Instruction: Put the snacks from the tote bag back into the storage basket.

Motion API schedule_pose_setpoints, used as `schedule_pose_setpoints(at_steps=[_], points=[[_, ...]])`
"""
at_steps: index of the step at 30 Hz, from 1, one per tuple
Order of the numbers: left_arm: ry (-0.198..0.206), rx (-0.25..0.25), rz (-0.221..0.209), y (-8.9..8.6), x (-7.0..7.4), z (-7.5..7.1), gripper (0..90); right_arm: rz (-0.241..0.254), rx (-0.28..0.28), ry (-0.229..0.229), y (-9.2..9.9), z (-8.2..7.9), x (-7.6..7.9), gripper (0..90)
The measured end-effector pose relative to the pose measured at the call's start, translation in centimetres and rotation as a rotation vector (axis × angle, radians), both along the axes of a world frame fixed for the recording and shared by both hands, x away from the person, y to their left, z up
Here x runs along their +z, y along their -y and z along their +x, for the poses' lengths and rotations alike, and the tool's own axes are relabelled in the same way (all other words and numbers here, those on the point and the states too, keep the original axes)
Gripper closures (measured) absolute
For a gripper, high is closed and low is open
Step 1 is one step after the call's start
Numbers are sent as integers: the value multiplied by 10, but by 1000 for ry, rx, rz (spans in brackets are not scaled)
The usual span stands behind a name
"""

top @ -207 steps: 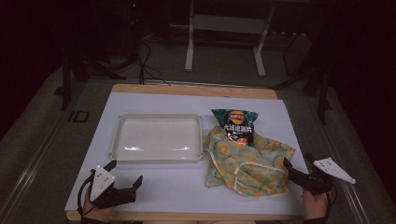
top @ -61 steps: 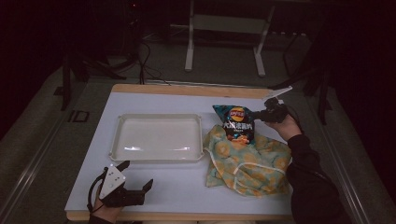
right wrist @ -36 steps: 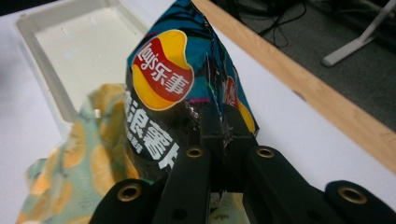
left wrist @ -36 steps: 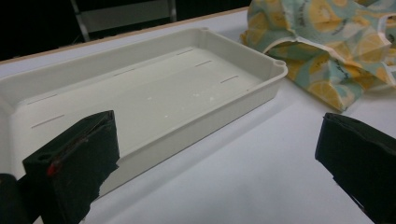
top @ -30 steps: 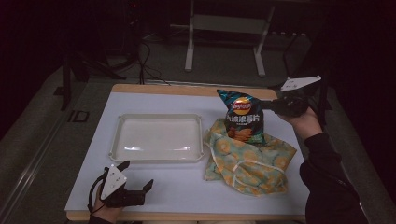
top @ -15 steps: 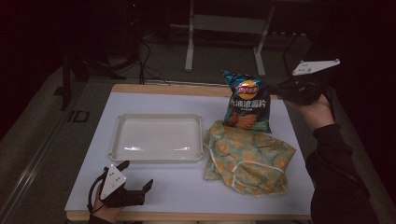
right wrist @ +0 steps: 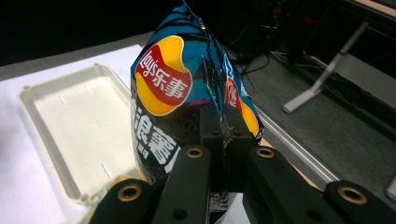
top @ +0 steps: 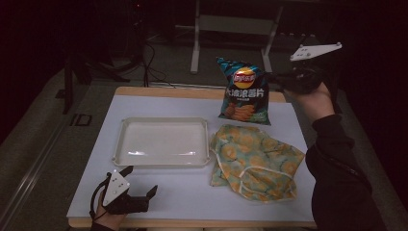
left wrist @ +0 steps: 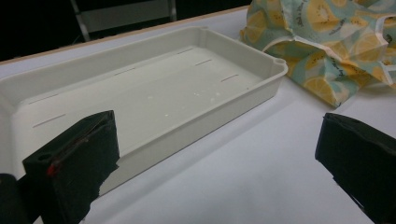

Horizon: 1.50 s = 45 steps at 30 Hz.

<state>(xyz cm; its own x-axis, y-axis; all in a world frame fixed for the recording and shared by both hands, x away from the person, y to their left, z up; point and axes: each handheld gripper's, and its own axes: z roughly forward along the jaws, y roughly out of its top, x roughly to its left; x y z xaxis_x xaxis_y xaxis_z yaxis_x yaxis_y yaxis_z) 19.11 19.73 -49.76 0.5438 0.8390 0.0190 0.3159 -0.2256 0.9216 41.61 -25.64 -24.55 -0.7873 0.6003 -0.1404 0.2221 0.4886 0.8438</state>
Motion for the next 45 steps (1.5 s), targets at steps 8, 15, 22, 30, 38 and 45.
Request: schedule_pose_setpoints(at_steps=[8, 15, 22, 30, 38, 45], points=[[1, -7, 2, 0, 0, -1, 2, 5, 37, 5, -33, 3, -6, 898], [4, -6, -4, -2, 1, -1, 2, 26, 80, -10, -62, 6, -14, 898], [8, -6, -8, -3, 1, -2, 1, 33, 128, -16, -93, 6, -23, 898], [9, -12, -5, -3, 2, -3, 2, 40, 171, -25, -125, 5, -33, 898], [11, -20, -7, -3, 2, -4, 2, 59, 199, -28, -144, 4, -37, 898], [14, -23, -9, -3, 2, -5, 2, 106, 224, -10, -166, 2, -37, 898]])
